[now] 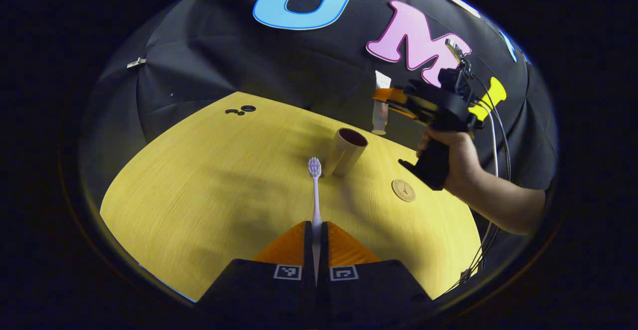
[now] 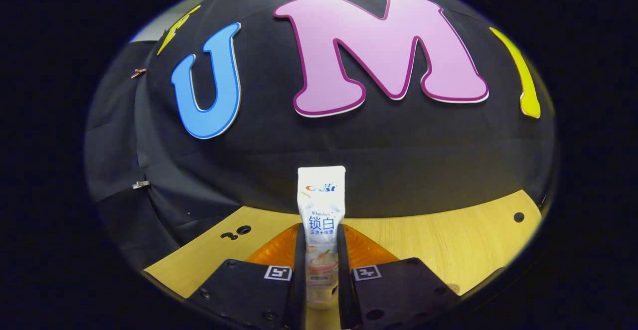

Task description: Put the toothbrush and toothpaste on the desktop into the cup, then pick up the cup and place it on the coaster on the desktop.

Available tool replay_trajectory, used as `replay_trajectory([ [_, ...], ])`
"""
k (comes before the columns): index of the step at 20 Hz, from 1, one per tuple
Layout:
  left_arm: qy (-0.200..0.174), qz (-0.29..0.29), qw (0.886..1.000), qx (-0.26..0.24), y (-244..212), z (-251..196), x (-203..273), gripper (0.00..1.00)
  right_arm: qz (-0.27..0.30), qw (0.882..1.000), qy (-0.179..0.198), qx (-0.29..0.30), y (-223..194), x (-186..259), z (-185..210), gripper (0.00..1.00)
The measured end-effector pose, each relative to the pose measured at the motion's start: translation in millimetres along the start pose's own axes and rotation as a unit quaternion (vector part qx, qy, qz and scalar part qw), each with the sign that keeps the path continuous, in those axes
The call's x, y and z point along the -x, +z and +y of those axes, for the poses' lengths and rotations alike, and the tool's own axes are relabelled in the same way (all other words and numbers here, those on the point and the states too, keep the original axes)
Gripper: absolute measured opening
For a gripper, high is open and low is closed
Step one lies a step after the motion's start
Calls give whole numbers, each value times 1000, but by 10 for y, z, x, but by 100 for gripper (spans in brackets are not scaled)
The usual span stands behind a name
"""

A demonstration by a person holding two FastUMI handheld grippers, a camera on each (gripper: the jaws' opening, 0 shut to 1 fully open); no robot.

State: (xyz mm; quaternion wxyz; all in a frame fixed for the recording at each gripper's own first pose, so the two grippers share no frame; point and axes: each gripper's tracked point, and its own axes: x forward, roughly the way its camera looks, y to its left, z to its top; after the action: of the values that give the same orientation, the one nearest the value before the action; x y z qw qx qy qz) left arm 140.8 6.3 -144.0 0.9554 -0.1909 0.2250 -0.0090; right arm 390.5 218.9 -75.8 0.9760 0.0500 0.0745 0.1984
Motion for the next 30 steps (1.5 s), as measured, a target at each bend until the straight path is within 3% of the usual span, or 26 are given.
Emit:
replay_trajectory([
  [8,-16,-24,999,20,99,-37,-146,6,6,1000,9,-9,-440,-282,67,30],
  [9,-19,-26,999,22,112,-36,-155,6,6,1000,11,-9,-474,-317,85,25],
  [11,-20,-28,999,27,110,-29,-170,6,12,1000,11,-7,-574,-367,98,33],
  [13,-20,-30,999,30,119,-26,-184,6,20,1000,16,-12,-666,-383,112,30],
  [14,-20,-32,999,30,122,-26,-190,6,21,999,20,-17,-697,-350,121,37],
  [15,-20,-34,999,30,132,-23,-191,6,21,999,18,-16,-724,-322,107,35],
  [16,-21,-35,999,30,140,-37,-187,6,22,999,20,-16,-742,-293,113,62],
  [18,-21,-37,999,25,143,-67,-188,6,27,999,27,-16,-777,-206,122,67],
  [20,-23,-42,999,16,202,-120,-197,6,30,999,26,-17,-755,-85,68,95],
  [21,-25,-47,998,12,236,-146,-204,6,30,999,23,-17,-737,-43,25,99],
  [30,-76,-137,987,-15,1185,-615,-486,6,24,999,-28,-7,-361,680,-745,98],
])
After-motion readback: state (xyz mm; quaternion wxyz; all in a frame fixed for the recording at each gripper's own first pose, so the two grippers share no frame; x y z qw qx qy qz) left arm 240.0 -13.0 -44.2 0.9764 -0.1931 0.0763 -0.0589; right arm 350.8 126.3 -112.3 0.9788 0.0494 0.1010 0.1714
